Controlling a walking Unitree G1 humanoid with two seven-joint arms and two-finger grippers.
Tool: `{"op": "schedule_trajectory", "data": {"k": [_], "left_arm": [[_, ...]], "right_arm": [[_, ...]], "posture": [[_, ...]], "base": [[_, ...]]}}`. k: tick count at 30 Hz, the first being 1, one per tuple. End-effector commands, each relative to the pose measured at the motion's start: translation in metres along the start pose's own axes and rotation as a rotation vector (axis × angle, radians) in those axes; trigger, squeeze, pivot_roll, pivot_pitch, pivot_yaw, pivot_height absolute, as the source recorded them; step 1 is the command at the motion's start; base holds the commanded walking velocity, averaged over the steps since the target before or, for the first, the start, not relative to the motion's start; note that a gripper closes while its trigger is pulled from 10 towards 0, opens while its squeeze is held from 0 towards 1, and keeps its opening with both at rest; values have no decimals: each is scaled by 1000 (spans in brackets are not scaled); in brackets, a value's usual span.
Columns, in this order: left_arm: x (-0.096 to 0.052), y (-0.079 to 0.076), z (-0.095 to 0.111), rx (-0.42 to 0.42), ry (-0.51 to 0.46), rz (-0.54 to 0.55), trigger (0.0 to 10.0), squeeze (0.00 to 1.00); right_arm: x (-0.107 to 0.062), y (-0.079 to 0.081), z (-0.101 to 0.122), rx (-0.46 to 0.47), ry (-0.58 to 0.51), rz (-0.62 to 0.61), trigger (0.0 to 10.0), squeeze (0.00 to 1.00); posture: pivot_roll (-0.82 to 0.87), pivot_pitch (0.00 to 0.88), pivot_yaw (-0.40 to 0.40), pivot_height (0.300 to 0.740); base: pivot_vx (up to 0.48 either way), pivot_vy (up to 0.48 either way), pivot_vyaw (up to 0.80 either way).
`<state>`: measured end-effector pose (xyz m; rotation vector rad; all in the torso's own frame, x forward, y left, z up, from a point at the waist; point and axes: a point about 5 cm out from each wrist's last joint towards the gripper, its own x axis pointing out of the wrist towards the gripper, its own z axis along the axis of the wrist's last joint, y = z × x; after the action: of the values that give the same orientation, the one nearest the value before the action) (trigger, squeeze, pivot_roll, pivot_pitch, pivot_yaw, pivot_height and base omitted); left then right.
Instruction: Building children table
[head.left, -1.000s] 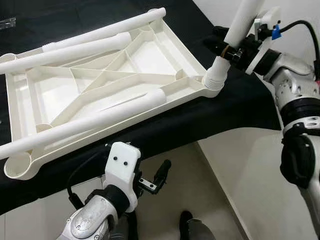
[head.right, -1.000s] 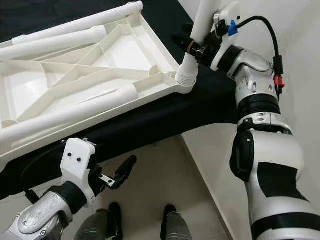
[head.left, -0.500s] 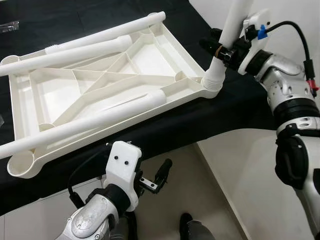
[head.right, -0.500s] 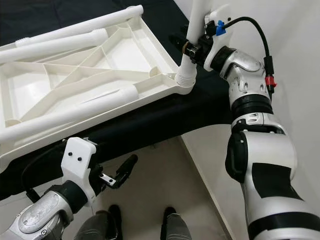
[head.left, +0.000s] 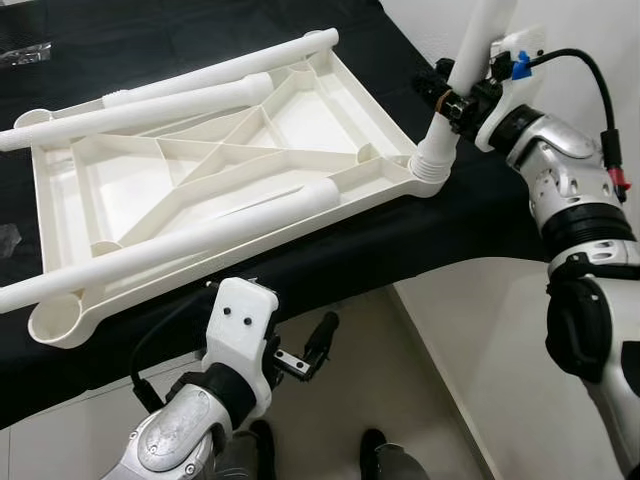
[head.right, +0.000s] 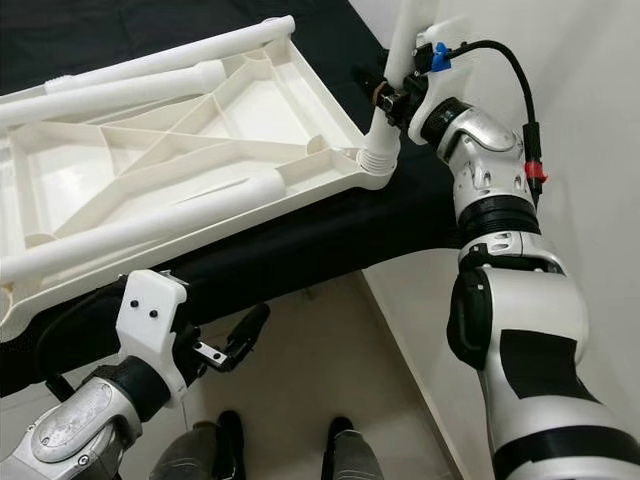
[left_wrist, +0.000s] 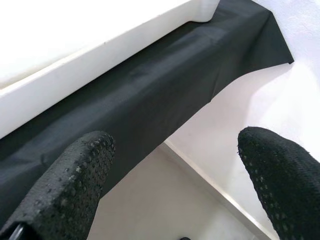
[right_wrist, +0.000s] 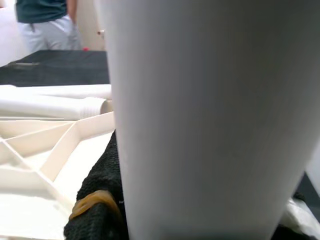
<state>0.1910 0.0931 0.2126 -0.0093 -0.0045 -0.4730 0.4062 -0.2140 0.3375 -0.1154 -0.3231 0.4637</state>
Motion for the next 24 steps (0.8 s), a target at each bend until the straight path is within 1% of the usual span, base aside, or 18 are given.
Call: {"op": "schedule_trajectory", "data": {"k": [1, 6, 8, 9, 11, 13, 15, 16, 20, 21, 22, 23, 24], "left_arm": [[-2, 1, -1, 7, 6, -1, 10000, 0], [-1, 6, -1, 19, 4, 5, 10000, 0], [-1, 6, -1, 19, 4, 5, 10000, 0], [-1, 7, 0, 24, 2, 6, 10000, 0], [-1, 7, 0, 24, 2, 6, 10000, 0], [0, 7, 0, 26, 0, 5, 10000, 0], [0, 7, 0, 26, 0, 5, 10000, 0], [0, 7, 1, 28, -1, 4, 10000, 0], [0, 7, 1, 28, -1, 4, 10000, 0], [0, 7, 1, 28, -3, 4, 10000, 0], [0, 7, 1, 29, -4, 3, 10000, 0], [0, 7, 1, 29, -4, 3, 10000, 0], [0, 8, 1, 29, -4, 4, 10000, 0]], "right_arm": [[-17, -2, -49, 72, 184, -60, 10000, 0], [-19, -6, -51, 77, 169, -119, 10000, 0], [-19, -6, -51, 77, 169, -119, 10000, 0], [-20, -5, -56, 70, 181, -146, 10000, 0], [-20, -5, -56, 70, 181, -146, 10000, 0], [-19, -2, -62, 78, 195, -191, 10000, 0], [-19, -2, -62, 78, 195, -191, 10000, 0], [-19, -1, -65, 85, 202, -216, 10000, 0], [-19, -1, -65, 85, 202, -216, 10000, 0], [-19, 0, -67, 83, 209, -243, 10000, 0], [-18, 2, -72, 102, 222, -279, 10000, 0], [-18, 2, -72, 102, 222, -279, 10000, 0], [-18, 3, -75, 103, 234, -311, 10000, 0]], "posture": [[171, 377, 0, 740], [168, 376, 1, 740], [168, 376, 1, 740], [171, 375, 2, 740], [171, 375, 2, 740], [171, 374, 3, 740], [171, 374, 3, 740], [171, 377, 2, 740], [171, 377, 2, 740], [171, 377, 2, 740], [169, 381, 2, 740], [169, 381, 2, 740], [169, 381, 2, 740]], "base": [[0, 0, 0], [0, 0, 0], [0, 0, 0], [0, 0, 0], [0, 0, 0], [0, 0, 0], [0, 0, 0], [0, 0, 0], [0, 0, 0], [0, 0, 0], [0, 0, 0], [0, 0, 0], [0, 0, 0]]}}
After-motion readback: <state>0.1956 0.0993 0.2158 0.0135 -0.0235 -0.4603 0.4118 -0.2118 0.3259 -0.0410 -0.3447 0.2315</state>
